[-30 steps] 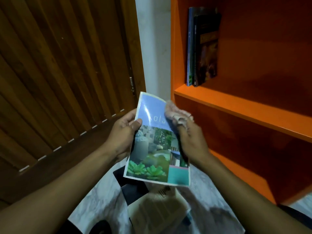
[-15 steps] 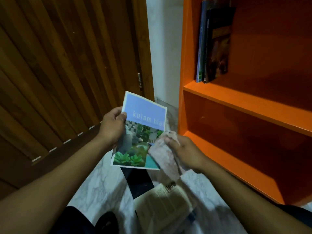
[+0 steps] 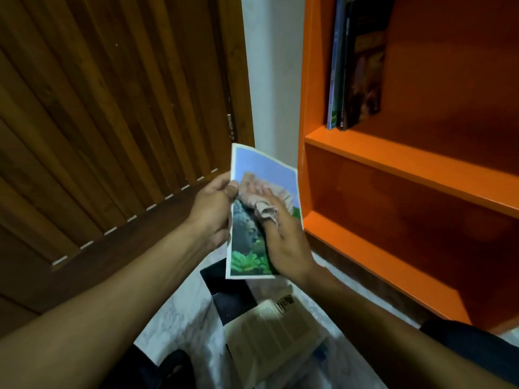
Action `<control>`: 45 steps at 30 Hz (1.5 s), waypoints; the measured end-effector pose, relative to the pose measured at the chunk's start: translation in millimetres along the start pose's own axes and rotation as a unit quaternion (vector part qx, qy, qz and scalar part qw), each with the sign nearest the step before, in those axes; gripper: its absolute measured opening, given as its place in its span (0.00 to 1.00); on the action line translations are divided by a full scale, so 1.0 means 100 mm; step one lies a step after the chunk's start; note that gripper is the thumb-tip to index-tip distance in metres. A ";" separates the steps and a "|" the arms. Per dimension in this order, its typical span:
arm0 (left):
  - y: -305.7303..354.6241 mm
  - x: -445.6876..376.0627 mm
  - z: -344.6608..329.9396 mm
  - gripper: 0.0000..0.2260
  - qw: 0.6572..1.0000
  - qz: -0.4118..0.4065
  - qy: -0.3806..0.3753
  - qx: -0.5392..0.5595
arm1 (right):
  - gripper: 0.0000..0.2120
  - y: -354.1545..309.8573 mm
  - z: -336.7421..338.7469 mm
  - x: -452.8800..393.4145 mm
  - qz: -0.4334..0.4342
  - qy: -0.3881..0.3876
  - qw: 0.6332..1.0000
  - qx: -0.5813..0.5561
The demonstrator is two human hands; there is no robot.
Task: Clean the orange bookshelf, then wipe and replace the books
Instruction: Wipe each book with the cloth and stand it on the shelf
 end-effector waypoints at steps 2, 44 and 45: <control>0.07 -0.06 0.14 0.11 0.998 -0.002 0.047 0.029 | 0.21 0.05 -0.11 0.10 0.014 -0.057 0.998 -0.021; 0.64 -1.12 -2.49 0.09 0.904 -0.338 0.034 -0.260 | 0.14 -0.93 2.86 -0.52 -0.086 0.301 0.925 -0.215; 0.62 -1.18 -2.46 0.06 0.892 -0.337 0.035 -0.299 | 0.14 -0.90 2.87 -0.51 -0.087 0.299 0.925 -0.218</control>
Point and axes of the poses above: each hand's wrist, its own x-axis away from the middle knuckle, its own z-axis out of the back of the hand, y = z × x, the point moved 5 cm from there along -x, towards the middle knuckle, and after that the axes turned 1 degree about -x, right-handed, at the moved point
